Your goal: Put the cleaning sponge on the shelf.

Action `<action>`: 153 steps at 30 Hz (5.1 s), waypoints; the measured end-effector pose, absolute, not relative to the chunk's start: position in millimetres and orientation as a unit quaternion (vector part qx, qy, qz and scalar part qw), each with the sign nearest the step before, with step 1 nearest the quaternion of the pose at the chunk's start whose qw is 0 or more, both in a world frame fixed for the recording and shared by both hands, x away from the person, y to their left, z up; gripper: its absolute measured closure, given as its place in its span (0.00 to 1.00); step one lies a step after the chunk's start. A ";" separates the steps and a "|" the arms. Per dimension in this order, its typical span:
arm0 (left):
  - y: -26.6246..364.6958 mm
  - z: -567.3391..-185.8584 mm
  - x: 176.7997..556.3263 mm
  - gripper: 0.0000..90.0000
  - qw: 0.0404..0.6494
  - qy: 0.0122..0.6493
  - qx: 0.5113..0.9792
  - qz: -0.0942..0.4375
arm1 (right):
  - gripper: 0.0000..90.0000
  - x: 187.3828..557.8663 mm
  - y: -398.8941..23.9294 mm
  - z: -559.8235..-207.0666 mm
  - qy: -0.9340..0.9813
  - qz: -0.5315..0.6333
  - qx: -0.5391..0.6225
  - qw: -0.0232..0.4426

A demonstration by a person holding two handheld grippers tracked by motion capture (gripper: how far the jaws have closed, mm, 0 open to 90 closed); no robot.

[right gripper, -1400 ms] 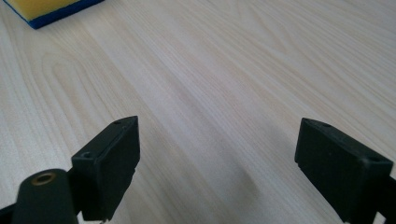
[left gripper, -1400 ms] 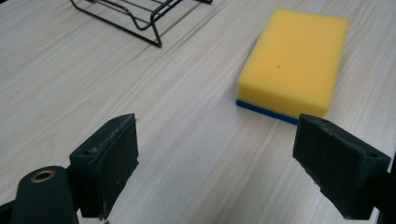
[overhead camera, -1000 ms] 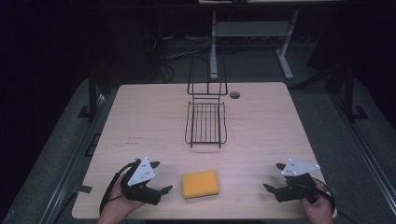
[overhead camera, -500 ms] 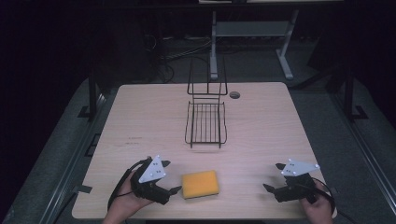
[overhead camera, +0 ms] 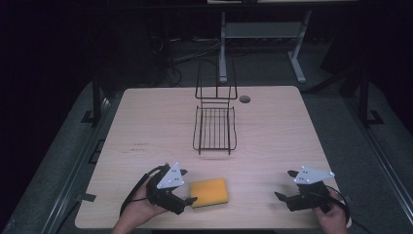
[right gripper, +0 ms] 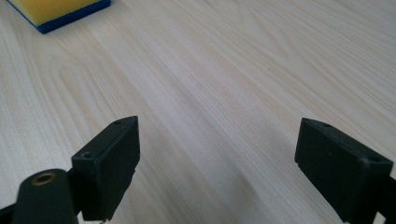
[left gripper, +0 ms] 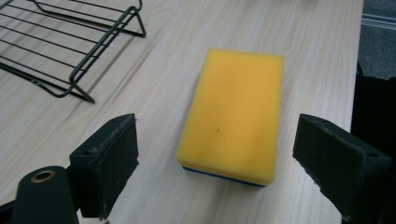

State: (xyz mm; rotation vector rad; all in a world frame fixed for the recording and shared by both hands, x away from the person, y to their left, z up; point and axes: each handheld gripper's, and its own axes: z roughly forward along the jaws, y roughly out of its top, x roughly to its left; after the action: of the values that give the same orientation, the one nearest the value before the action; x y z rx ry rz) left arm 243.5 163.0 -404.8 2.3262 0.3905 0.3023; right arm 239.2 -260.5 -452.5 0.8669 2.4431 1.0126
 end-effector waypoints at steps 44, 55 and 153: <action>121.0 -423.7 258.0 0.15 0.330 0.115 0.934 0.079 | 0.15 238.0 -258.3 -450.0 0.864 0.363 0.299 0.179; 112.5 -429.9 264.1 0.15 0.304 0.108 0.944 0.070 | 0.15 237.9 -257.1 -450.0 0.864 0.365 0.297 0.178; 94.6 -399.5 320.5 0.24 0.265 0.103 0.958 0.028 | 0.15 240.8 -253.8 -452.8 0.865 0.372 0.296 0.163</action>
State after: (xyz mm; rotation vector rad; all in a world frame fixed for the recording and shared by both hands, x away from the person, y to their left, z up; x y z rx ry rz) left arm 320.5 94.6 -399.5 2.5890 0.2791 0.0755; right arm 240.8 -253.8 -452.8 0.8440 2.4655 1.0607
